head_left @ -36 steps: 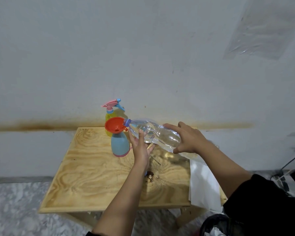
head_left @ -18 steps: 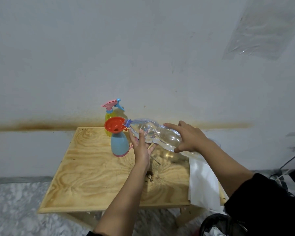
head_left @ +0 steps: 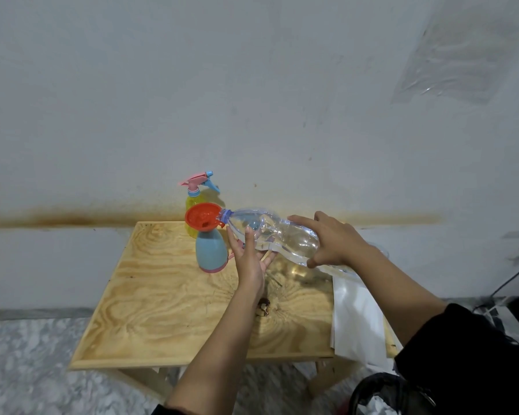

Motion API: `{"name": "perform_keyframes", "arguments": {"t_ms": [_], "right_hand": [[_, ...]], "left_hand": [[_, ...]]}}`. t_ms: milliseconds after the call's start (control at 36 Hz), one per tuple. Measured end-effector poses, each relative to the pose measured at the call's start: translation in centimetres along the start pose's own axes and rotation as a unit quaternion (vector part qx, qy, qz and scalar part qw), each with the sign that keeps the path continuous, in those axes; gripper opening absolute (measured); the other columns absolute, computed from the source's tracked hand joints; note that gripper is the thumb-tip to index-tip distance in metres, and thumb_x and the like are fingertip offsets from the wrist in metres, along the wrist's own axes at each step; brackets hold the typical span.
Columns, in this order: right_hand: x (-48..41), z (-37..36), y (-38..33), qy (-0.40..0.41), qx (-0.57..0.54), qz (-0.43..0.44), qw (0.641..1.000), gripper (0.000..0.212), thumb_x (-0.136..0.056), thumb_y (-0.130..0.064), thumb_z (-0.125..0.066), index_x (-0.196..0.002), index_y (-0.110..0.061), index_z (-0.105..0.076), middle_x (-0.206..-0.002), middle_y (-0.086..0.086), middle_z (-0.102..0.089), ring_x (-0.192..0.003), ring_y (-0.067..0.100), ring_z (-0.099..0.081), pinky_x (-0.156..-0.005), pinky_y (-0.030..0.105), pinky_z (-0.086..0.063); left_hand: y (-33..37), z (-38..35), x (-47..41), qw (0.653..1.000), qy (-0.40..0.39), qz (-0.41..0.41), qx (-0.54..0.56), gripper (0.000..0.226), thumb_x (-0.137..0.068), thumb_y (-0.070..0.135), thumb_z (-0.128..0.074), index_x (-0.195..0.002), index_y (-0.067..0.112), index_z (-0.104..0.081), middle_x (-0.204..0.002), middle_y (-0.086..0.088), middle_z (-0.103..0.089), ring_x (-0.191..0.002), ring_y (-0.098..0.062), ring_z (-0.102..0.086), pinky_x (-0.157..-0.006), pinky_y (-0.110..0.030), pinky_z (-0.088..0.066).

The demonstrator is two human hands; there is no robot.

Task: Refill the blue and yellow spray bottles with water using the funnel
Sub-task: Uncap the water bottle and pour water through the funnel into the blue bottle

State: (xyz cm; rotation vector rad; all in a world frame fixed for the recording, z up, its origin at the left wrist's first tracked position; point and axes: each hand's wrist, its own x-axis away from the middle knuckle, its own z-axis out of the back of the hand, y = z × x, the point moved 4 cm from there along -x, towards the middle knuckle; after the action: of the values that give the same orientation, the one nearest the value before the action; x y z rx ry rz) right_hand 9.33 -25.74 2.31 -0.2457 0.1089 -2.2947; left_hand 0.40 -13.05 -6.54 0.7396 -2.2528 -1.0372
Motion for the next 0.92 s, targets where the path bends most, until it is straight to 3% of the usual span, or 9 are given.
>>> {"name": "perform_keyframes", "arguments": {"t_ms": [83, 222, 278, 472, 583, 750, 917], "right_hand": [[0.0, 0.1, -0.1, -0.001, 0.001, -0.001, 1.0, 0.099, -0.063, -0.035, -0.077, -0.141, -0.05, -0.019, -0.101, -0.003, -0.035, -0.096, 0.02, -0.048, -0.079, 0.036, -0.043], [0.1, 0.1, -0.1, 0.003, 0.003, -0.003, 1.0, 0.099, -0.063, -0.035, -0.077, -0.141, -0.05, -0.018, -0.101, -0.004, -0.035, -0.091, 0.018, -0.045, -0.078, 0.035, -0.043], [0.1, 0.1, 0.0, 0.004, 0.002, -0.003, 1.0, 0.099, -0.063, -0.035, -0.077, -0.141, -0.05, -0.019, -0.101, -0.003, -0.035, -0.09, 0.017, -0.043, -0.077, 0.034, -0.042], [0.0, -0.3, 0.0, 0.004, -0.011, -0.003, 1.0, 0.099, -0.062, -0.035, -0.078, -0.141, -0.049, -0.019, -0.1, -0.004, -0.035, -0.086, 0.016, -0.041, -0.077, 0.034, -0.042], [-0.1, -0.7, 0.0, 0.009, -0.019, -0.001, 1.0, 0.099, -0.063, -0.035, -0.077, -0.141, -0.049, -0.019, -0.101, -0.004, -0.035, -0.086, 0.016, -0.04, -0.074, 0.033, -0.041], [-0.1, -1.6, 0.3, 0.019, -0.05, 0.003, 0.999, 0.101, -0.062, -0.037, -0.078, -0.142, -0.051, -0.017, -0.101, -0.004, -0.035, -0.087, 0.014, -0.041, -0.077, 0.036, -0.045], [0.0, -2.8, 0.5, 0.036, -0.088, 0.005, 0.995, 0.103, -0.063, -0.039, -0.078, -0.142, -0.052, -0.013, -0.102, -0.004, -0.034, -0.089, 0.015, -0.042, -0.076, 0.037, -0.048]], "left_hand": [[0.0, 0.0, 0.1, 1.0, 0.002, 0.002, 0.001, 0.068, -0.093, 0.042, -0.049, -0.146, 0.047, -0.008, -0.136, -0.006, -0.054, -0.104, -0.029, -0.066, -0.086, -0.043, -0.054], [0.1, 0.0, 0.1, 1.0, 0.002, 0.005, 0.005, 0.067, -0.094, 0.041, -0.048, -0.147, 0.045, -0.007, -0.125, 0.001, -0.057, -0.096, -0.023, -0.068, -0.069, -0.031, -0.057], [0.1, 0.0, 0.1, 1.0, -0.001, 0.005, 0.006, 0.067, -0.094, 0.041, -0.048, -0.147, 0.045, -0.007, -0.129, -0.001, -0.056, -0.096, -0.023, -0.068, -0.066, -0.03, -0.058], [0.3, 0.2, 0.1, 1.0, -0.012, 0.006, -0.002, 0.067, -0.093, 0.042, -0.049, -0.146, 0.047, -0.008, -0.141, -0.006, -0.049, -0.108, -0.029, -0.064, -0.074, -0.035, -0.057], [0.5, 0.4, 0.1, 1.0, -0.015, 0.001, -0.008, 0.065, -0.095, 0.04, -0.049, -0.146, 0.047, -0.008, -0.137, -0.004, -0.05, -0.101, -0.023, -0.066, -0.079, -0.037, -0.056], [1.0, 0.6, -0.1, 0.999, -0.001, 0.009, -0.032, 0.068, -0.091, 0.044, -0.054, -0.145, 0.051, -0.011, -0.139, -0.005, -0.05, -0.121, -0.034, -0.054, -0.077, -0.037, -0.057], [1.8, 0.5, -0.1, 0.998, 0.004, -0.026, -0.063, 0.068, -0.089, 0.044, -0.059, -0.142, 0.054, -0.018, -0.15, 0.001, -0.034, -0.13, -0.025, -0.046, -0.071, -0.035, -0.058]]}}
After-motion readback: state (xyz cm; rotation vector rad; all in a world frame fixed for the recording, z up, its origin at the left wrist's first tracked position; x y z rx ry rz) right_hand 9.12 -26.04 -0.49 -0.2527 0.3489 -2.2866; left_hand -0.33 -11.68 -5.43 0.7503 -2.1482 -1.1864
